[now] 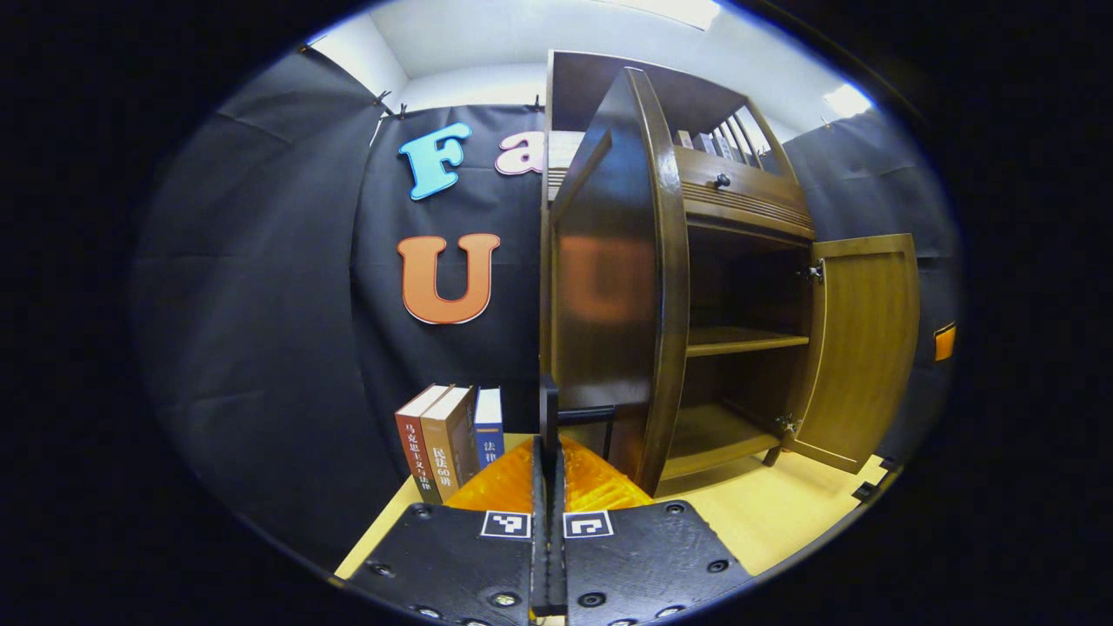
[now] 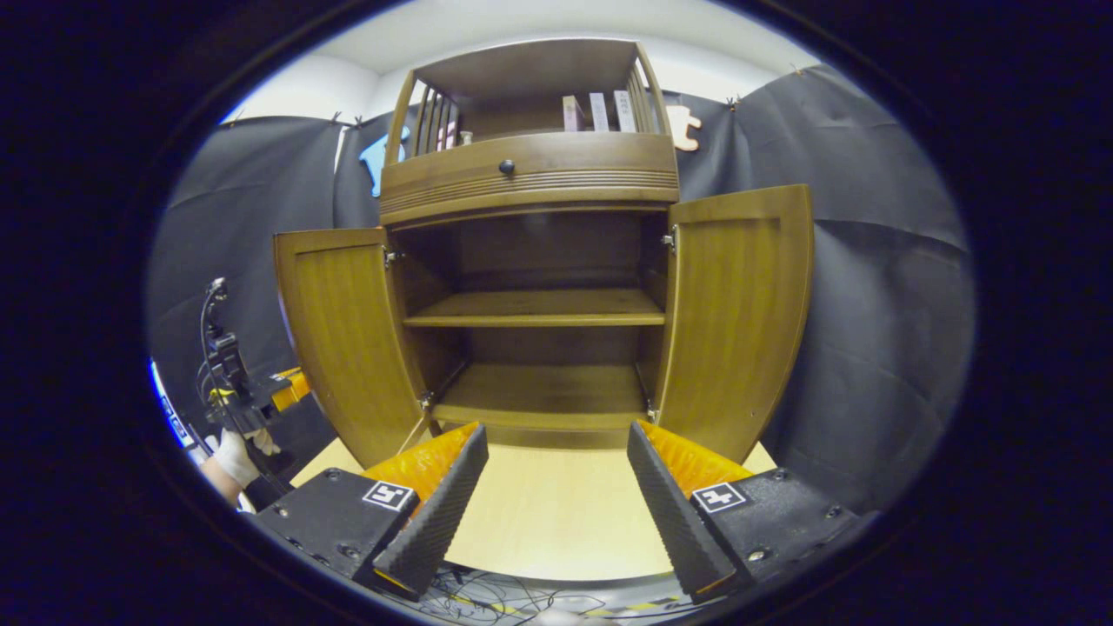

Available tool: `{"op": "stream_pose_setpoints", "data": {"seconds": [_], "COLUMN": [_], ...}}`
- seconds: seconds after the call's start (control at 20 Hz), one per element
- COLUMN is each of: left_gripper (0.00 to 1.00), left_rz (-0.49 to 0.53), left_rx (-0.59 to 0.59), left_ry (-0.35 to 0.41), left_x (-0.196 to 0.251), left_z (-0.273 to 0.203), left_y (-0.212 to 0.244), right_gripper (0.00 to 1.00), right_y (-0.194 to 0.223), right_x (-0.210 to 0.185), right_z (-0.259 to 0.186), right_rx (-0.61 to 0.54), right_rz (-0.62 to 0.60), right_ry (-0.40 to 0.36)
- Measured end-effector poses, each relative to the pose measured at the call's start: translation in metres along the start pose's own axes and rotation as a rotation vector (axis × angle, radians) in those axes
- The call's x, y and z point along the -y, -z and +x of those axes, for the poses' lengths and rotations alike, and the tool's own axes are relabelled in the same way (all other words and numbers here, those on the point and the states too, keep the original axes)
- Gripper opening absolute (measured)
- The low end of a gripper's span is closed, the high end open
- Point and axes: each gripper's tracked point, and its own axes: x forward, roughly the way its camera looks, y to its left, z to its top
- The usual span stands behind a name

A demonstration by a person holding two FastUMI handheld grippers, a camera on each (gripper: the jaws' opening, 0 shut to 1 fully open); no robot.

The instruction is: Open the right door of the double-door shoe cabinet with the right hand, and open the left door with the left hand.

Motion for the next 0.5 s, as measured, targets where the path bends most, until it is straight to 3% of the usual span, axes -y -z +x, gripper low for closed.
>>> {"op": "stream_pose_setpoints", "data": {"seconds": [0.5], "left_gripper": [0.00], "left_rz": [-0.036], "left_rx": [0.014], "left_ry": [0.133], "left_x": [-0.036], "left_z": [0.006], "left_y": [0.002], "right_gripper": [1.00], "right_y": [0.003], "right_x": [-0.005], "right_z": [-0.003], "right_rx": [-0.012], "right_rz": [-0.016], "right_ry": [-0.020]}}
